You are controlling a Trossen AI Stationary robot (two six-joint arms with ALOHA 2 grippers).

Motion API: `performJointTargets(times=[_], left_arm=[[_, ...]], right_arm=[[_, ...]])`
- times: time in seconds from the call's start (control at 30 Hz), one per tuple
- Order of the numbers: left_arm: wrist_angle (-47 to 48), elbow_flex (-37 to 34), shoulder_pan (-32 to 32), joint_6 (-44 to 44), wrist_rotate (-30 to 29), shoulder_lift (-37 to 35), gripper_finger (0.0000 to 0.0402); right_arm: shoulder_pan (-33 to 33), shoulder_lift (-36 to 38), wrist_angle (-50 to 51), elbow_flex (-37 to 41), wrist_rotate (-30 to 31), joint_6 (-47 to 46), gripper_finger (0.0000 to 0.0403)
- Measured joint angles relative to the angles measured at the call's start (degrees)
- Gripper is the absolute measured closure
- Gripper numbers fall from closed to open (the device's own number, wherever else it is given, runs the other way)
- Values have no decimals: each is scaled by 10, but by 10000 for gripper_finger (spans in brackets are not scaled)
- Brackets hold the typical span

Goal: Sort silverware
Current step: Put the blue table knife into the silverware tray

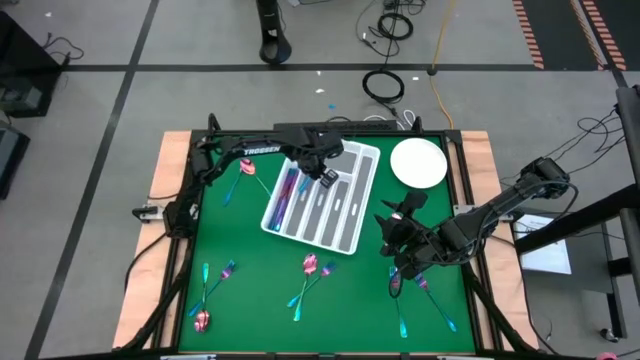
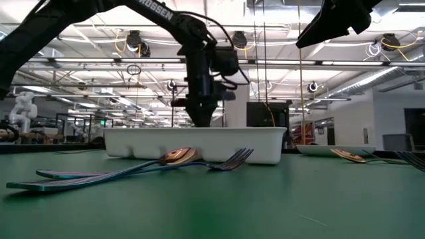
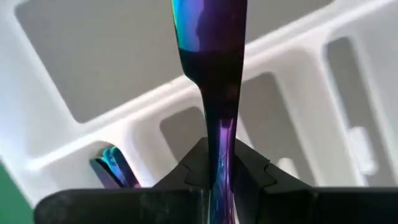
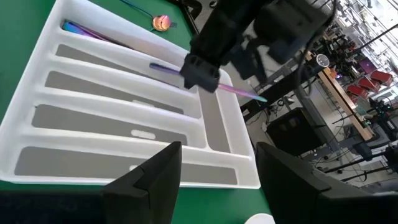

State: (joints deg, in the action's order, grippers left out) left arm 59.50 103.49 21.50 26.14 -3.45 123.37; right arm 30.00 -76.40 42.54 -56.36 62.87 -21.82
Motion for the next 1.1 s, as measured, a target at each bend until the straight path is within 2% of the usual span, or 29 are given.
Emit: performJointTargets(times=[0.13,0.23,0.43,0.67,0.83,0.93,1.1], left_arm=[[85,53,0,-13,4,0,358],[168,86,0,-15,32,-1,358],[264,96,-14,-12,44,-17,358],[275,61,-27,33,69,-58,358],[273,-19,-36,75,87,-88,359],[221,-75,-37,95,102,-104,359],[144,-135,-30,125,132,-110,359]], right_arm=[[0,0,0,0,0,0,209],[0,0,0,0,0,0,209],[0,0,2,0,-3,-5,209],[0,0,41,0,-58,-54,209],[1,0,69,0,-92,-105,209],[1,0,81,0,-121,-131,209],[6,0,84,0,-125,-152,209]])
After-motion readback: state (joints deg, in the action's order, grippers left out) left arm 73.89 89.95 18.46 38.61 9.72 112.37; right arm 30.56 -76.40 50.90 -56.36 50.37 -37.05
